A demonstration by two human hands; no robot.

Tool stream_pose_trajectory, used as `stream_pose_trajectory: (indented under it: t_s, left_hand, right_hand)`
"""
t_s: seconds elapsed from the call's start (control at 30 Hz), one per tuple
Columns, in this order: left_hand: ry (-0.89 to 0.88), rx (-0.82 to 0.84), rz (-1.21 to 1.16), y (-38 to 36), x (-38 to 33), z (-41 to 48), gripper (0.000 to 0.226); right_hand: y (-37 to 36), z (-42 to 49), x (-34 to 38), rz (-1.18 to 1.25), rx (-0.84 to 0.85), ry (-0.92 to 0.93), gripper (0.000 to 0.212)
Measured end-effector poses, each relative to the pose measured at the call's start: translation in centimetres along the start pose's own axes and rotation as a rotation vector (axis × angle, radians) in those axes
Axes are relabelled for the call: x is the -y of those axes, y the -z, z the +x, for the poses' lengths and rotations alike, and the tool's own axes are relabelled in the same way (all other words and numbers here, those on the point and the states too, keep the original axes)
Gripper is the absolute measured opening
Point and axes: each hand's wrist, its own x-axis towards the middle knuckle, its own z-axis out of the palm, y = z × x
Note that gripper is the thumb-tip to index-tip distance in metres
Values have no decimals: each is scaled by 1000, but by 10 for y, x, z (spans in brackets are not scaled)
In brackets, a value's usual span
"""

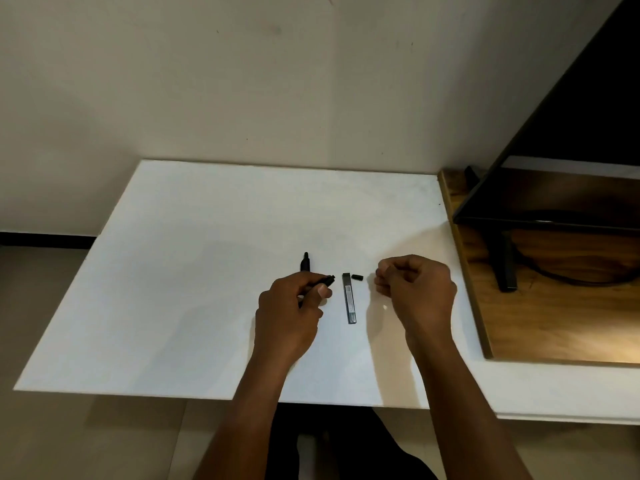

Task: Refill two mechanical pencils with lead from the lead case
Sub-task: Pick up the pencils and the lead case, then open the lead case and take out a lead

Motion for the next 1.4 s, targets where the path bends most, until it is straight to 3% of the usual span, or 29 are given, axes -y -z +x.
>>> stream_pose_trajectory:
  t_s: [0.13,0.23,0.5,0.73,0.93,1.07,1.23,1.4]
  left_hand:
    - [27,-37,-60,2,0,1,16]
    - [44,-39,-81,4,-1,1,16]
    - [34,-26,-106,6,2,1,16]
    - [30,-30,-115,9,3,3,19]
    - [29,-28,-116,9,2,2,19]
    - [35,-29,-112,8,1,3,18]
    - [55,-30,-107,7,0,2,19]
    - [85,-18,-105,9,-1,1,20]
  right_hand:
    - [-2,3,-3,-369,23,175,7]
    - [-9,4,-3,-475,70,213,6]
    - [-12,3,-1,-465,120,179,13]
    - [-6,-2,7,-426,157,136,32]
    - [-7,-4,11,-481,150,141,30]
    - [-10,-8,10,-494,87,132,8]
    - [-27,-16,9,-532,132,46,24]
    - [-33,-16,7,-564,146,-38,20]
